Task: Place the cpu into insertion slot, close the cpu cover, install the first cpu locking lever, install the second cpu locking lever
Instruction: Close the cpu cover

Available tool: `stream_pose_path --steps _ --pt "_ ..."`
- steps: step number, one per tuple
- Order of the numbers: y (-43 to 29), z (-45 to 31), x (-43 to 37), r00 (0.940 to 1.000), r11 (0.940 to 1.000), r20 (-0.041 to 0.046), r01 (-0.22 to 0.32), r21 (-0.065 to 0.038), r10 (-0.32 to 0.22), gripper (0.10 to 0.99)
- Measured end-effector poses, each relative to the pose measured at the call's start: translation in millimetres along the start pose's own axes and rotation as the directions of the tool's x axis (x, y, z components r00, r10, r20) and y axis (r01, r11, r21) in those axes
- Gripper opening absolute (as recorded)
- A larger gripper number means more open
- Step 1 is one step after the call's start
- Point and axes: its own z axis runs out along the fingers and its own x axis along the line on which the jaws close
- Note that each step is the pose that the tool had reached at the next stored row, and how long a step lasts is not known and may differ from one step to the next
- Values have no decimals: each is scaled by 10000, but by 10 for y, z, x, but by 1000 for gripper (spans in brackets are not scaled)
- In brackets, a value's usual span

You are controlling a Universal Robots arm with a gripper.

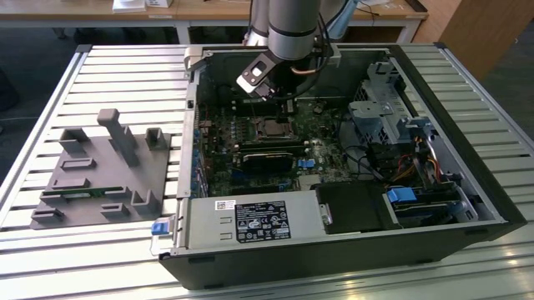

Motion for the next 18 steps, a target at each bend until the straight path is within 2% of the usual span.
stream_pose_path --steps 10,18 --pt "-160 59 -2 10000 10000 1 0 1 0 106" --pt "-232 78 -2 10000 10000 -1 0 0 0 106"
